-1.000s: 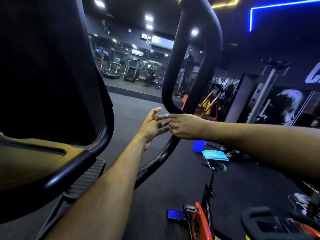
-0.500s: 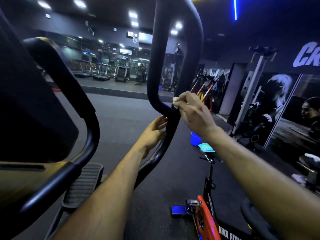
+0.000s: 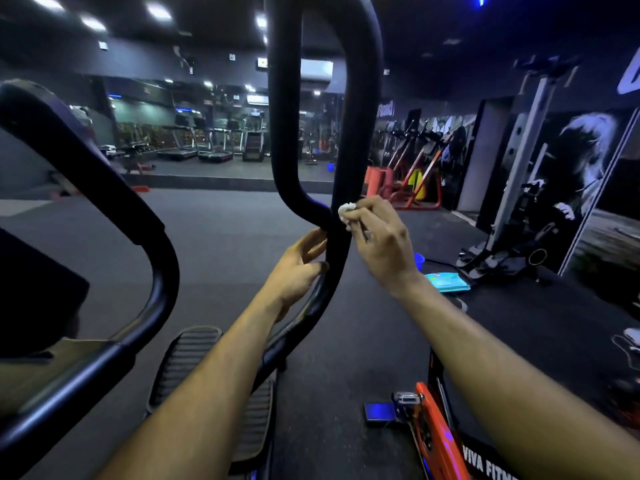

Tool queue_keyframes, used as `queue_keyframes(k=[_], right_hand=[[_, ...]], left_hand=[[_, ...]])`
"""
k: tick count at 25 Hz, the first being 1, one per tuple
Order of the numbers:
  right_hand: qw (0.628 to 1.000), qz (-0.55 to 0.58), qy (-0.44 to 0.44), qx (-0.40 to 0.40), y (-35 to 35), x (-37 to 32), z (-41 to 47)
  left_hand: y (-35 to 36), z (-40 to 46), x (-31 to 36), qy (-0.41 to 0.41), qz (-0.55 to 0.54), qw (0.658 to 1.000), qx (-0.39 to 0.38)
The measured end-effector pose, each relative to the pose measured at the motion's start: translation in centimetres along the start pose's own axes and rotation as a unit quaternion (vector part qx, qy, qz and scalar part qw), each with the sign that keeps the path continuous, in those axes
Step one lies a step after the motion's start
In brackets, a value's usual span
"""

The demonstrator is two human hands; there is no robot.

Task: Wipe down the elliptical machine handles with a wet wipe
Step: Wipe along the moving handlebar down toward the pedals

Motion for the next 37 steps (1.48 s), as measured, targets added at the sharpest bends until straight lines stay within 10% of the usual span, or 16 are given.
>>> queue_keyframes(k=[2,5,8,12,17,25,37], right_hand=[[0.999,0.008,0.009,-0.031,0.8,0.0,-2.8],[0.999,0.051,0.017,-0.007,-0.7,0.2,-1.1],[0.991,0.074,-0.005,0.115,-3.7,-0.2,6.9],[0.985,0.075,-0.040,0.151,-3.1,-0.1,10.0],[0.990,0.110,-0.061,0.064,-1.9,0.9,4.4],[0.974,0.135,-0.071,0.165,-4.7,-0.2,16.1],[0.987,0.097,-0.086,0.091,-3.9,0.2,10.5]], left_hand=[[-1.0,-0.7,1.8,0.116,0.130,0.981,0.089],[-0.5,-3.8,7.4,0.419,0.322,0.823,0.208],[-0.9,-3.2,11.8,0.523,0.350,0.719,0.295],[-4.4,0.4,11.6,0.480,0.358,0.734,0.321],[-1.4,0.3,9.9,0.563,0.443,0.654,0.243],[-1.7,0.5,9.3,0.538,0.470,0.665,0.217],[-1.1,0.4,9.0,0.534,0.462,0.667,0.236]])
Point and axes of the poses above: each hand's wrist, its own z-axis towards the middle knuckle, its own y-axis out of the palm, x = y × z, the point moved 8 cm from there along z, towards the middle knuckle, and after that the axes turned 13 degrees about x, right-handed, at the moved point
